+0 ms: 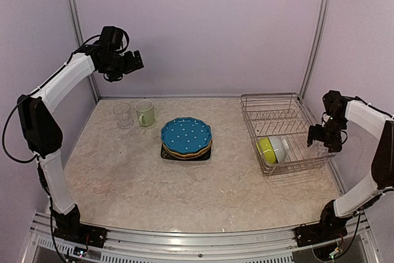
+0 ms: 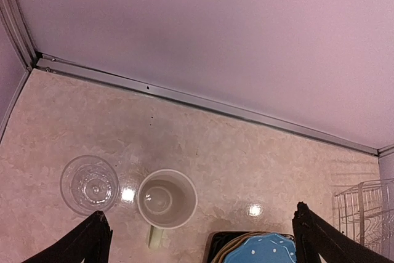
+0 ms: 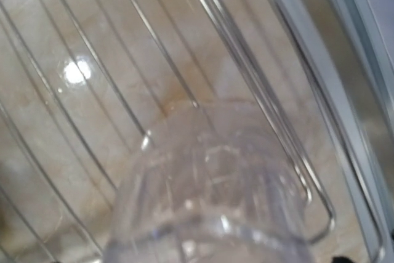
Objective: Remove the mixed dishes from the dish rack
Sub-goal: Grab the cup from the dish rack.
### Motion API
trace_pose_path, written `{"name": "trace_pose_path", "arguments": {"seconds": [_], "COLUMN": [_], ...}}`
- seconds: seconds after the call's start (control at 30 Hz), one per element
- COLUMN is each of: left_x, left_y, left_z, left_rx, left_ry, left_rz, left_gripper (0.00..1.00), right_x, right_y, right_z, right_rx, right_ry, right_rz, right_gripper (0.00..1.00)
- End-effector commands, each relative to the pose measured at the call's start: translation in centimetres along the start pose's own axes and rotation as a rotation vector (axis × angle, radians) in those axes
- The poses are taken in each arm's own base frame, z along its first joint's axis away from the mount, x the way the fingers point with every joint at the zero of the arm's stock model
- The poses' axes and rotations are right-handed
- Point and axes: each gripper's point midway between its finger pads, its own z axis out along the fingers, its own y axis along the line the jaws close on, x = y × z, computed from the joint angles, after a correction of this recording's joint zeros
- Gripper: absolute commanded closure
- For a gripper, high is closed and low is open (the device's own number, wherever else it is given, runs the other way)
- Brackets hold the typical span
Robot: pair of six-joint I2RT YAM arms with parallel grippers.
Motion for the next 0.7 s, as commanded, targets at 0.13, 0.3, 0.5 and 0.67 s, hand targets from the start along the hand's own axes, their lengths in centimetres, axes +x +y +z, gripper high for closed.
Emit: {"name": "trace_pose_path", "arguments": {"seconds": [0.13, 0.3, 0.5, 0.67], "left_x": [-1.1, -1.1, -1.5, -2.3], "left_y": [1.1, 1.4, 0.8, -0.2], "left_z": [-0.6, -0.8, -1.4, -2.7], "left_rx": [-0.031, -0.042, -0.005, 0.043], "left_ry": [-0.035, -0.035, -0.081, -0.149], "left_rz": [0.019, 0.018, 0.048, 0.086], "left_gripper": [0.01, 0.01, 0.01, 0.01], "right_x": [-0.4, -0.4, -2.2, -4.4], "right_y": [0.0, 0.3, 1.7, 3.0], "right_z": [2.4, 2.5, 0.2, -3.0], "right_rx": [-0.002, -0.018, -0.091, -0.156], "right_ry": [0.014, 0.017, -0.039, -0.096], "right_rz": [-0.022, -0.033, -0.035, -0.062], "right_gripper": [0.25, 0.38, 0.48, 0.5]}}
